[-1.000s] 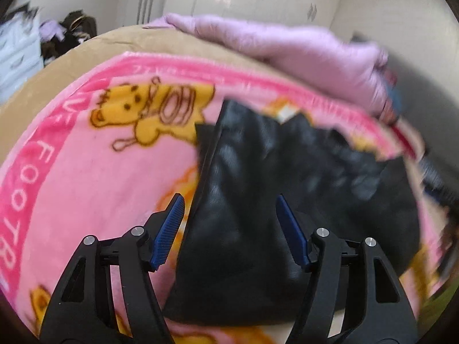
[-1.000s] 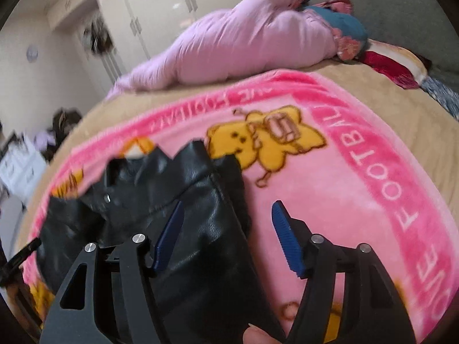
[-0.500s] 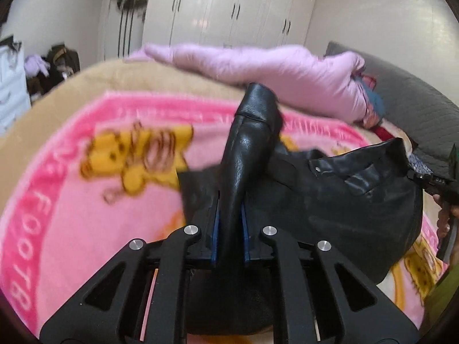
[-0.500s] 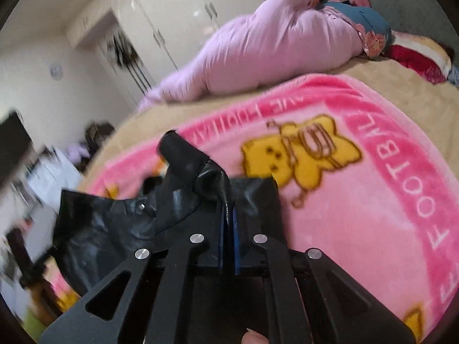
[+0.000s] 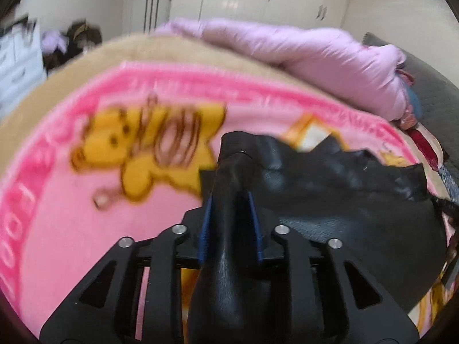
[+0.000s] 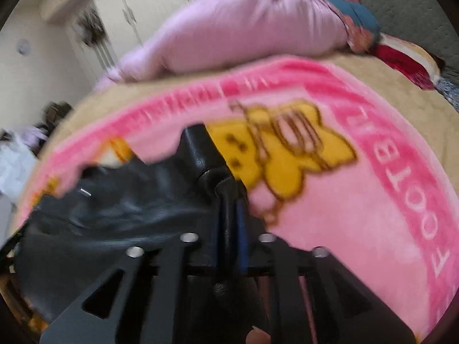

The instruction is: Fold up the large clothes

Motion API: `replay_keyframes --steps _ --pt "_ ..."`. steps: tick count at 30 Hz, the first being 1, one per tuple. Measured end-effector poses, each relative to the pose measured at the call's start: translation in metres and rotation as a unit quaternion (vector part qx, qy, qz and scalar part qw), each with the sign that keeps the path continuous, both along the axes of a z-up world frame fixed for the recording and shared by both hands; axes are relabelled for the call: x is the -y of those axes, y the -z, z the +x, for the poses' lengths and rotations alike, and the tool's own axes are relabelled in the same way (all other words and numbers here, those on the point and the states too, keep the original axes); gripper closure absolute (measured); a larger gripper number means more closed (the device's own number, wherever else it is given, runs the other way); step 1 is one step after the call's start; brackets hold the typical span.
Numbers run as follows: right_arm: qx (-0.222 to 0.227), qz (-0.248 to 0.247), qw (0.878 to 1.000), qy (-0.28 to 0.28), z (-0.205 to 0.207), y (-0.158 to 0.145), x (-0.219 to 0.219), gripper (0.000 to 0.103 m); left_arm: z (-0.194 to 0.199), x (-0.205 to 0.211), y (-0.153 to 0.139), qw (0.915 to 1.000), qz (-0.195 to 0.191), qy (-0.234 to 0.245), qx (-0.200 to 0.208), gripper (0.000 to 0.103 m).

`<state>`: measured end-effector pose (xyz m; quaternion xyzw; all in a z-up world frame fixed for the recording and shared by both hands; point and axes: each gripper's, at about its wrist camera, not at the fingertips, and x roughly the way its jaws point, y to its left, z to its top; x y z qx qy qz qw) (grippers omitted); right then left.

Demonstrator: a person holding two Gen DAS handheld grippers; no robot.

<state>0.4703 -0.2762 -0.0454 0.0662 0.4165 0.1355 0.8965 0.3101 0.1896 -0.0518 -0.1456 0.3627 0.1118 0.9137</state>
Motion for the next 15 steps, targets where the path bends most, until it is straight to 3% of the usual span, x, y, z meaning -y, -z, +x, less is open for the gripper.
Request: replay_keyframes --steps 3,5,7,11,15 --pt "-0.022 0.006 1.000 0.000 0.004 0.015 0.003 0.074 -0.004 -0.001 0.014 0.9999 -0.009 -0.004 -0.008 0.079" --pt "-0.028 0.001 0.999 0.016 0.004 0.012 0.007 0.052 -0.010 -0.002 0.012 0.9999 -0.009 -0.008 -0.004 0.077" --pt "-0.029 0.014 0.999 0.022 0.002 0.006 0.013 0.050 -0.019 -0.003 0.000 0.9997 -0.013 -0.017 0.011 0.065" --pt "0.016 0.013 0.999 0.026 -0.009 -0.024 0.017 0.050 -0.049 0.018 -0.036 0.9973 0.018 -0.014 0.070 0.062" --pt "0.080 0.002 0.997 -0.019 -0.032 -0.062 -0.003 0.049 -0.060 0.063 -0.044 0.9948 0.021 0.056 0.082 0.054"
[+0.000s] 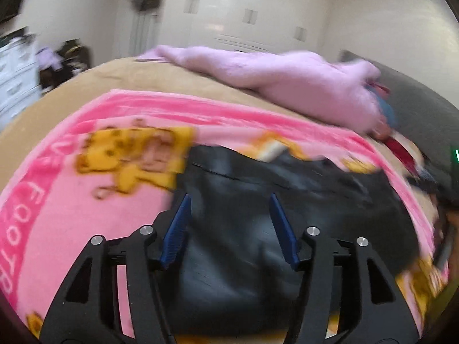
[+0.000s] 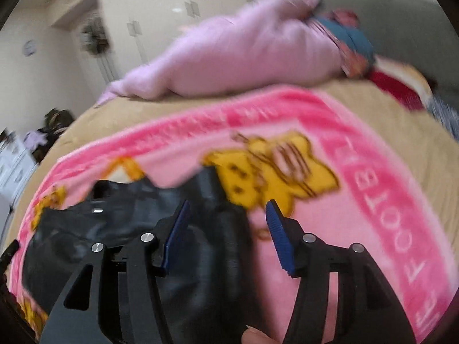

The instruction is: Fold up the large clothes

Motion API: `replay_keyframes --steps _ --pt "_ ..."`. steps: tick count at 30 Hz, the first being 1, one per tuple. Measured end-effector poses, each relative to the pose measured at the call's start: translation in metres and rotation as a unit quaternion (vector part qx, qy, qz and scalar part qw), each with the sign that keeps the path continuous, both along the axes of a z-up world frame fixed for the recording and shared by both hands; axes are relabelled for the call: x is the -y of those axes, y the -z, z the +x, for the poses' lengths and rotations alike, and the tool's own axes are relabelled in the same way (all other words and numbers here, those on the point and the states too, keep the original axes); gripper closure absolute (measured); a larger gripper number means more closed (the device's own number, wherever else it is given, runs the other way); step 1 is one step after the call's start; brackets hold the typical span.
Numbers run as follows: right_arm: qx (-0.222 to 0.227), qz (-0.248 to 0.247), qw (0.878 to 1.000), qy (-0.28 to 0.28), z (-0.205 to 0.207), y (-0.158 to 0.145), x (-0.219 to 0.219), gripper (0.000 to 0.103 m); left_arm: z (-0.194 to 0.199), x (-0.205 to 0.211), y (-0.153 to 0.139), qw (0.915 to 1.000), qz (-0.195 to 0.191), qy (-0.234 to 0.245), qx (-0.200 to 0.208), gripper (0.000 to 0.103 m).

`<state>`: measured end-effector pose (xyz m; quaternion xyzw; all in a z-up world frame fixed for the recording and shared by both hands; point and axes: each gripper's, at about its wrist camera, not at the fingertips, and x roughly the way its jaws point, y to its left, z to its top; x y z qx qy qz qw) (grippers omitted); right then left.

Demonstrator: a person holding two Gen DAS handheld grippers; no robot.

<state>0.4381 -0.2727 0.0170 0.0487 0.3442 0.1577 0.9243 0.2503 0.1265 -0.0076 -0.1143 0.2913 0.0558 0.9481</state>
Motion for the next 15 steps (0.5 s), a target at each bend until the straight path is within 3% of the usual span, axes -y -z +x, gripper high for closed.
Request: replay_keyframes --steps 3,6,12,13,14,15 --pt "0.022 -0.013 0.998 -0.053 -0.016 -0.016 -0.033 0.045 0.011 0.036 0.025 0.9974 0.010 0.056 -0.045 0.051" --pt "-0.001 -0.041 0.994 -0.099 -0.017 -0.015 -0.075 0.045 0.021 0.057 0.052 0.9931 0.073 0.055 -0.074 0.044" --pt "-0.048 -0.163 0.979 -0.110 0.011 0.024 -0.150 0.047 0.022 0.045 0.060 0.9956 0.030 0.067 -0.058 0.040" --pt "-0.059 -0.175 0.977 -0.107 0.017 0.035 -0.155 0.056 0.020 0.045 0.061 0.9960 0.024 0.069 -0.051 0.040" --pt "-0.070 -0.176 0.976 -0.110 0.021 0.043 -0.158 0.083 0.017 0.043 0.060 0.9963 0.017 0.072 -0.044 0.040" --pt "-0.084 -0.155 0.976 -0.128 0.021 0.052 -0.161 0.091 0.016 0.042 0.058 0.9964 0.010 0.074 -0.039 0.039"
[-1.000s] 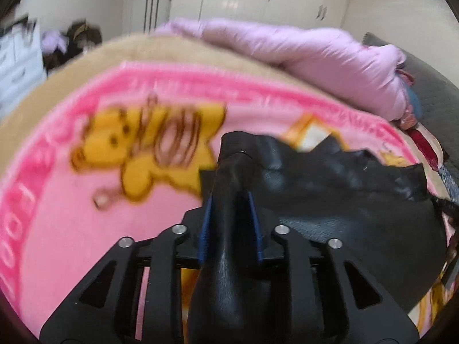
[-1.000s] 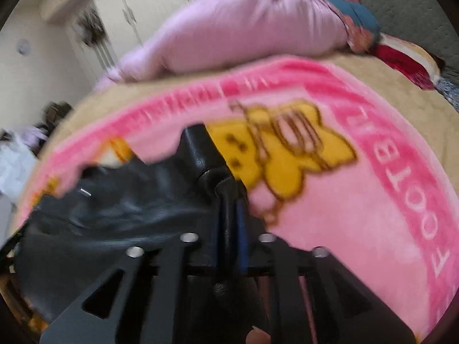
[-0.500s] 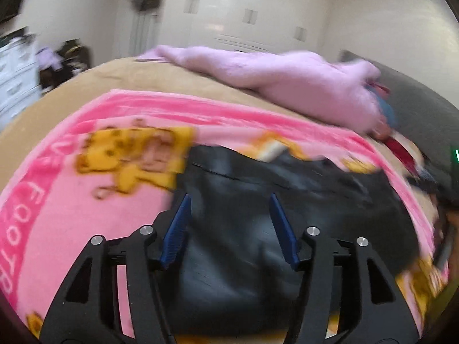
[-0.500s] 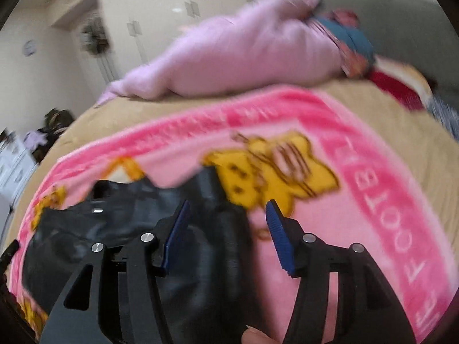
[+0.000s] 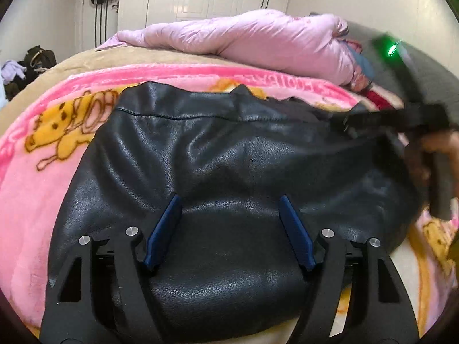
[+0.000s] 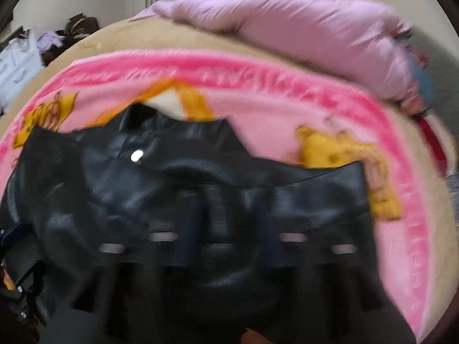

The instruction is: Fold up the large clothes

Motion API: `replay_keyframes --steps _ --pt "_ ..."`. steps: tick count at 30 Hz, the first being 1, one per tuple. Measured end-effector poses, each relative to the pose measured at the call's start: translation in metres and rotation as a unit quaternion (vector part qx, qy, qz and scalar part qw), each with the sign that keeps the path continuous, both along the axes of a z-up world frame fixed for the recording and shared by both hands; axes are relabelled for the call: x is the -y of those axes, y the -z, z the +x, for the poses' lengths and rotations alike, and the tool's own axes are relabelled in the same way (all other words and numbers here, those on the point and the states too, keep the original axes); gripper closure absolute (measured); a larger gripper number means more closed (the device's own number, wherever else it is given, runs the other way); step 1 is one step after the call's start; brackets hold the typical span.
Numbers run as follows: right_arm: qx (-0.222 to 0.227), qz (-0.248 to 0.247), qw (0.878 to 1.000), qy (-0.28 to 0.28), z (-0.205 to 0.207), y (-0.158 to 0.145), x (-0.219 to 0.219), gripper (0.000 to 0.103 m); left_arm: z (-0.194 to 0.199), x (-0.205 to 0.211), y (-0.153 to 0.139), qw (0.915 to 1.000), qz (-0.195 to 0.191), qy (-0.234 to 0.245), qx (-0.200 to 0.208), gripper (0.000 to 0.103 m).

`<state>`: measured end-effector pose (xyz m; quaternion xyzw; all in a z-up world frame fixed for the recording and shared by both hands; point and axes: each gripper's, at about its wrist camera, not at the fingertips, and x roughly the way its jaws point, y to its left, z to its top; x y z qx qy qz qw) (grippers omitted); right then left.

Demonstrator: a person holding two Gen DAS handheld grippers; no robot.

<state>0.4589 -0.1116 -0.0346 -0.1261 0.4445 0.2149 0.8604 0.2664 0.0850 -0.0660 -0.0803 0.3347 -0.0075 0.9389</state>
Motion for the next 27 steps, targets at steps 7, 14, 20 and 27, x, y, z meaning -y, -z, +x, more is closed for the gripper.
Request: replay_keyframes --steps 7,14,20,27 --pt "0.046 0.142 0.988 0.039 -0.006 -0.039 0.036 0.097 -0.012 -0.007 -0.011 0.9977 -0.050 0.006 0.045 0.037" --pt "0.050 0.081 0.994 0.051 0.020 -0.030 -0.001 0.096 -0.005 -0.006 -0.009 0.9986 -0.039 -0.008 0.035 0.030" --pt "0.024 0.054 0.996 0.072 0.030 0.010 -0.002 0.073 -0.002 -0.008 -0.005 0.9989 -0.038 -0.005 0.026 0.026" --pt "0.093 0.190 0.969 0.126 -0.005 -0.044 0.107 0.027 -0.008 -0.012 -0.011 0.9976 -0.051 -0.009 0.047 0.025"
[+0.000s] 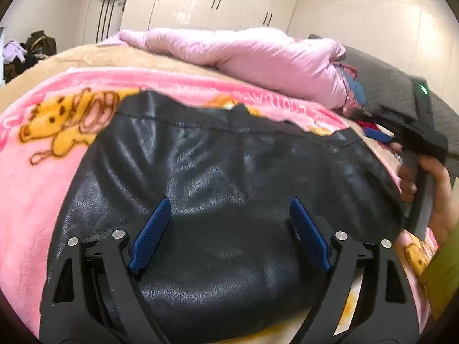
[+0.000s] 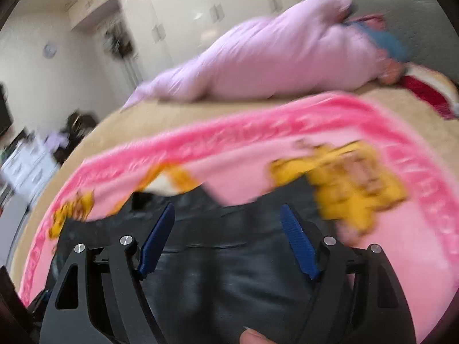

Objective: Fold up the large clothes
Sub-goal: 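Lay the folded hem down and open both tools, then press both open tools on the folded jacket to flatten it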

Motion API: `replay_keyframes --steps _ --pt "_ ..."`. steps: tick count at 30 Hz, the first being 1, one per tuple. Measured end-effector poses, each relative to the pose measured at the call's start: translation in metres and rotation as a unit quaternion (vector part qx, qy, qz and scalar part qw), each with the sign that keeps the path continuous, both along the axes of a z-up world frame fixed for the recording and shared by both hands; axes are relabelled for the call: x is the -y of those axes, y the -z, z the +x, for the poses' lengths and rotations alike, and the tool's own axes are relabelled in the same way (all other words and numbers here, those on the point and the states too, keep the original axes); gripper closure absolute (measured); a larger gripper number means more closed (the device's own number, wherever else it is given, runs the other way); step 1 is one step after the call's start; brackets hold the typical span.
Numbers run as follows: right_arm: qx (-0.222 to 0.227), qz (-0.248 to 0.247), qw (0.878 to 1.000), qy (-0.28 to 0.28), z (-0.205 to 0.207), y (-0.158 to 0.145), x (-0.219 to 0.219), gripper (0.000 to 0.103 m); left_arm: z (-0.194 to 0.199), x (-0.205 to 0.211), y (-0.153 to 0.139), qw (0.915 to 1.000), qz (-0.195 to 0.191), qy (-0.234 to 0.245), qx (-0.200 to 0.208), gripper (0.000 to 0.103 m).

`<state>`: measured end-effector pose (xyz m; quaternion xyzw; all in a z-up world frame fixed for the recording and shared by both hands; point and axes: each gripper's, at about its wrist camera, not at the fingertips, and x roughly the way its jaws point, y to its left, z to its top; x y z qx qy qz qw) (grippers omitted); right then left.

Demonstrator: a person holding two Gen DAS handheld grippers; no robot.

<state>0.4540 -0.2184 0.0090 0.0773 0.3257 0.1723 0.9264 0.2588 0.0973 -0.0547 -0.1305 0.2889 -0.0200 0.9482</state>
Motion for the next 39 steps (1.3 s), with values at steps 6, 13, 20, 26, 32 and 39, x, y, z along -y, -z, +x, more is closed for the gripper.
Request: replay_keyframes --steps 6,13,20,26,32,39 --pt "-0.076 -0.101 0.991 0.041 0.015 0.029 0.035 0.026 -0.008 -0.005 -0.030 0.9977 0.047 -0.024 0.041 0.016" --pt "-0.055 -0.080 0.995 0.030 -0.008 0.037 0.032 0.093 0.022 -0.033 0.002 0.9951 0.063 -0.059 -0.047 0.016" --pt "-0.056 -0.138 0.987 0.054 -0.009 0.066 0.026 0.066 0.032 -0.045 0.015 0.9952 0.052 -0.052 -0.064 0.016" --pt "-0.038 -0.081 0.994 0.070 -0.042 0.035 0.052 0.048 0.013 -0.042 -0.002 0.9971 0.043 -0.055 -0.031 0.016" --pt "-0.006 -0.057 0.998 0.025 -0.077 0.002 0.046 0.048 -0.007 -0.031 -0.023 0.9996 -0.002 -0.024 -0.018 0.011" --pt "-0.029 -0.057 0.998 -0.020 -0.109 0.012 0.023 0.048 -0.019 -0.012 -0.028 0.9994 -0.008 -0.009 -0.033 0.010"
